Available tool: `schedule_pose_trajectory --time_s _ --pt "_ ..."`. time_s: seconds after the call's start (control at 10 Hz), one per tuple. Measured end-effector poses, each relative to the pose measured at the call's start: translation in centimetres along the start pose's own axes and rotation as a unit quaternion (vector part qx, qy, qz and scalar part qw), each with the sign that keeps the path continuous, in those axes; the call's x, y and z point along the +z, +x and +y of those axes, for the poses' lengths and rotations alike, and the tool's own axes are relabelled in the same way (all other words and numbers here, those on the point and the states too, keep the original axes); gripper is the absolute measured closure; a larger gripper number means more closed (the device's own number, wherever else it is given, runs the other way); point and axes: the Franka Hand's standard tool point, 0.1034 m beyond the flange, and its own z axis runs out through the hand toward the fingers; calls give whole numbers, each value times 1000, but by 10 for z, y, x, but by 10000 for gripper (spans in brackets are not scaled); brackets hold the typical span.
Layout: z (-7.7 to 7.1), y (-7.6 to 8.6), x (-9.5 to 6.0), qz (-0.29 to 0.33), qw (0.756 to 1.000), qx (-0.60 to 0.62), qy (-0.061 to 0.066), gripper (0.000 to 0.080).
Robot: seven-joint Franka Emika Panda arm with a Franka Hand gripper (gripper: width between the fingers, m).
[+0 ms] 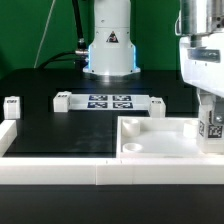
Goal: Assemble one leg
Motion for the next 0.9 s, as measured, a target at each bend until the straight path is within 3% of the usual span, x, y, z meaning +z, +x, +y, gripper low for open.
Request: schedule_pose_trajectory --time_s 0.2,0.4,0.5,0.6,0.9 --pt "0 1 0 -4 999 49 -1 505" --pt "0 1 0 -4 1000 16 -1 505" --pt "1 1 1 -3 1000 -13 -1 313" --pt "0 0 1 -2 997 -82 -1 187" --pt "-1 -2 0 -1 969 -248 -2 152"
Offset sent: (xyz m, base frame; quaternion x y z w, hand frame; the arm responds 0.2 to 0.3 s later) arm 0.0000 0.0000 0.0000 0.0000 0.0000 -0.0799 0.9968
